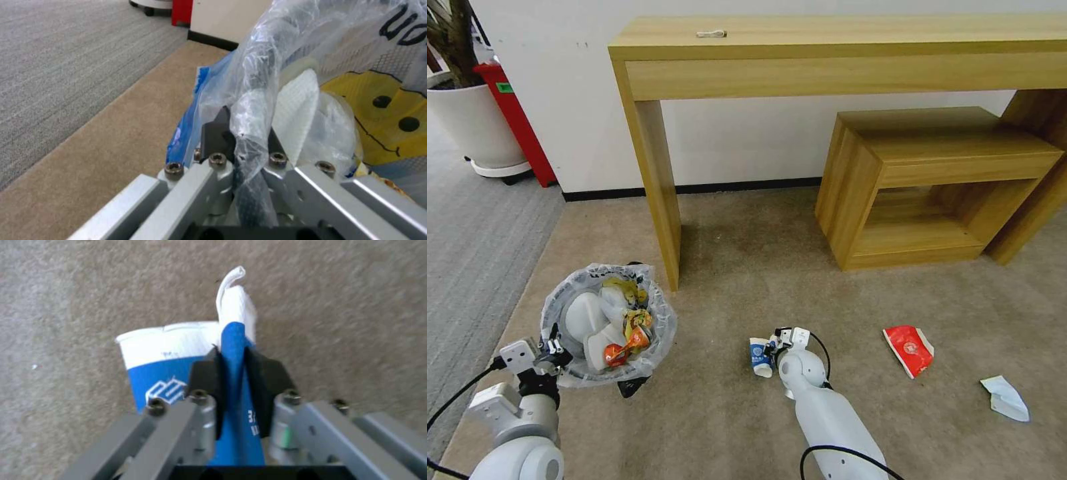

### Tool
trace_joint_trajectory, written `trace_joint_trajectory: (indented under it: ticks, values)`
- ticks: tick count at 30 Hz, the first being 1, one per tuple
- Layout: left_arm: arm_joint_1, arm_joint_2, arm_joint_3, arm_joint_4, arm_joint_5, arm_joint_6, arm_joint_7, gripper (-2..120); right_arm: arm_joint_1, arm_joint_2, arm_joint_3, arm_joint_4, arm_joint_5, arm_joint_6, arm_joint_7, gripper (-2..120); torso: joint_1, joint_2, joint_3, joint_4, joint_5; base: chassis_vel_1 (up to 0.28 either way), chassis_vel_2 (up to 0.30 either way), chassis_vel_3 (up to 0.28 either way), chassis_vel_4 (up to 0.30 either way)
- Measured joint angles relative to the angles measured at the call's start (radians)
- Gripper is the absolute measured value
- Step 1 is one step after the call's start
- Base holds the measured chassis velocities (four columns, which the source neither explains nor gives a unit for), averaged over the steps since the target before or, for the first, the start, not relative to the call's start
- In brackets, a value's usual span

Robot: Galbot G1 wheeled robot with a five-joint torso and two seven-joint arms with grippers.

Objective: Pick up the trash bin and place the garbage on the floor into it.

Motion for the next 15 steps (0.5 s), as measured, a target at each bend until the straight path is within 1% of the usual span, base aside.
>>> trace_joint_trajectory:
  ticks: [1, 3, 4, 5, 7, 8, 9, 10, 11, 12, 13, 15]
  values:
    - [0.0, 0.0, 0.0, 0.0, 0.0, 0.0, 0.0, 1, 0.0, 0.0, 0.0, 0.0, 0.0, 0.0, 0.0, 13, 0.0, 0.0, 0.0, 0.0, 0.0, 0.0, 0.0, 0.0, 0.0]
    - [0.002, -0.004, 0.004, -0.002, 0.001, 0.001, 0.0, 1, -0.015, -0.014, -0.003, 0.026, -0.026, 0.031, 0.0, 4, 0.0, 0.0, 0.0, 0.0, 0.0002, 0.0, 0.0, 0.0, 0.0]
    - [0.002, -0.004, 0.004, -0.002, 0.001, 0.001, 0.0, 1, -0.015, -0.014, -0.003, 0.026, -0.026, 0.031, 0.0, 4, 0.0, 0.0, 0.0, 0.0, 0.0002, 0.0, 0.0, 0.0, 0.0]
    - [0.003, -0.006, 0.008, -0.002, 0.002, 0.002, -0.001, 1, -0.027, -0.026, -0.005, 0.056, -0.039, 0.057, -0.002, 0, 0.0, 0.0, 0.0, 0.0, 0.0002, 0.0, 0.0, 0.0, 0.0]
    - [0.007, -0.017, 0.025, 0.002, 0.003, 0.007, -0.003, 1, -0.064, -0.065, -0.011, 0.173, -0.04, 0.136, -0.055, 0, 0.0, 0.0, 0.0, 0.0, 0.0002, 0.0, 0.0, 0.0, 0.0]
    - [0.008, -0.02, 0.032, 0.003, 0.003, 0.009, -0.003, 1, -0.074, -0.075, -0.012, 0.204, -0.036, 0.157, -0.076, 0, 0.0, 0.0, 0.0, -0.0001, 0.0002, 0.0, 0.0, 0.0, 0.0]
    - [0.008, -0.02, 0.032, 0.003, 0.003, 0.009, -0.003, 1, -0.074, -0.075, -0.012, 0.204, -0.036, 0.157, -0.076, 0, 0.0, 0.0, 0.0, -0.0001, 0.0002, 0.0, 0.0, 0.0, 0.0]
    - [0.012, -0.03, 0.053, 0.008, 0.005, 0.013, -0.004, 1, -0.1, -0.102, -0.013, 0.281, -0.025, 0.22, -0.144, 0, 0.0, 0.0, 0.0, -0.0002, 0.0001, 0.0, 0.0, 0.0, 0.0]
    - [0.014, -0.036, 0.065, 0.012, 0.008, 0.015, -0.004, 1, -0.111, -0.116, -0.012, 0.32, -0.014, 0.266, -0.187, 0, 0.0, 0.0, 0.0, -0.0002, 0.0001, 0.0, 0.0, 0.0, 0.0]
    - [0.014, -0.036, 0.065, 0.012, 0.008, 0.015, -0.004, 1, -0.111, -0.116, -0.012, 0.32, -0.014, 0.266, -0.187, 0, 0.0, 0.0, 0.0, -0.0002, 0.0001, 0.0, 0.0, 0.0, 0.0]
    - [0.015, -0.044, 0.082, 0.018, 0.013, 0.016, -0.004, 1, -0.125, -0.132, -0.008, 0.376, 0.007, 0.339, -0.271, 0, 0.0, 0.0, 0.0, -0.0002, 0.0001, 0.0, 0.0, 0.0, 0.0]
    - [0.016, -0.054, 0.106, 0.025, 0.019, 0.018, -0.005, 1, -0.138, -0.15, -0.007, 0.442, 0.047, 0.459, -0.428, 0, 0.0, 0.0, 0.0, -0.0001, 0.0001, 0.0, 0.0, 0.0, 0.0]
